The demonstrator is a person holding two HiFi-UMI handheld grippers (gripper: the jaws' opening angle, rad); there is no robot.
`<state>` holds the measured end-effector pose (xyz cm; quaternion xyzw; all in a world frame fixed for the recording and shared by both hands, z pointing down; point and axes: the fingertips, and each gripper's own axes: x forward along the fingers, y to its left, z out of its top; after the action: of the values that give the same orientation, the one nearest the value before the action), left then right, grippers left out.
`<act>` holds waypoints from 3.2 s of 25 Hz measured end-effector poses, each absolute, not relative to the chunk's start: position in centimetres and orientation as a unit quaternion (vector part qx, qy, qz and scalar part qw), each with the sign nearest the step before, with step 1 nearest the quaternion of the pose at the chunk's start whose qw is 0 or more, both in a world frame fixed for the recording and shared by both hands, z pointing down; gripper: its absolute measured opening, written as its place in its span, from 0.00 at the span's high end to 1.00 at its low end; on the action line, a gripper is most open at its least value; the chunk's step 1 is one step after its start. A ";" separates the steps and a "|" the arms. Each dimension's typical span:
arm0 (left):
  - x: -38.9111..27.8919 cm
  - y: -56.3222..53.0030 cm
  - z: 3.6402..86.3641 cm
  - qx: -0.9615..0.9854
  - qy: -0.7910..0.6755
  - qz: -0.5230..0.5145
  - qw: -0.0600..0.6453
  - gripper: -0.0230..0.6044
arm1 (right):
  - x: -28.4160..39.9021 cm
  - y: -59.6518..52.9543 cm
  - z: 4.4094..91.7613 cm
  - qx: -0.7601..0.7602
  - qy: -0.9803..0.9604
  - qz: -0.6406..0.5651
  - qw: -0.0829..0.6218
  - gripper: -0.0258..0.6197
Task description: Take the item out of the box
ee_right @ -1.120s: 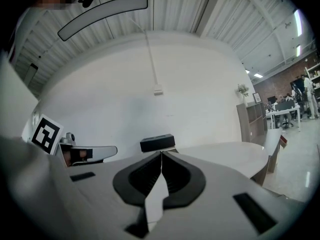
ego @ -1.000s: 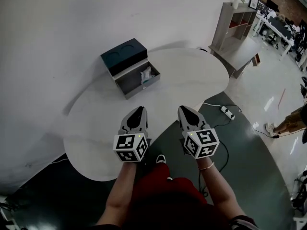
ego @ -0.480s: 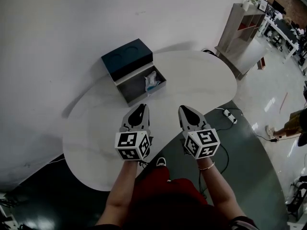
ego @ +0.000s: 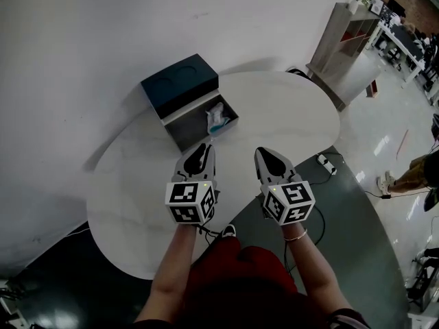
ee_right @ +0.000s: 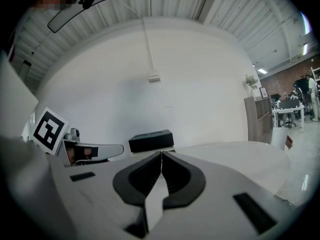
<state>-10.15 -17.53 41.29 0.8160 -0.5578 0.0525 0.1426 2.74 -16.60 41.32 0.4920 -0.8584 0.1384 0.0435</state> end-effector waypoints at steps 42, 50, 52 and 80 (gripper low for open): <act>-9.2 -32.0 49.2 0.750 -0.592 0.204 0.211 0.71 | 2.6 -30.3 45.8 0.403 -0.893 0.184 0.079 0.93; -9.5 -33.8 50.8 0.739 -0.592 0.231 0.225 0.70 | 2.2 -32.4 47.4 0.387 -0.896 0.200 0.088 0.93; -9.4 -34.2 51.2 0.738 -0.589 0.236 0.231 0.70 | 2.1 -32.6 47.8 0.384 -0.896 0.205 0.090 0.93; -8.9 -36.1 57.2 0.702 -0.530 0.386 0.279 0.68 | 1.8 -34.8 50.9 0.357 -0.897 0.235 0.113 0.93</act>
<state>-8.87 -36.06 57.15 0.7018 -0.5298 0.3858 0.2790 1.75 -34.77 50.85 0.3573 -0.8968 0.2354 0.1127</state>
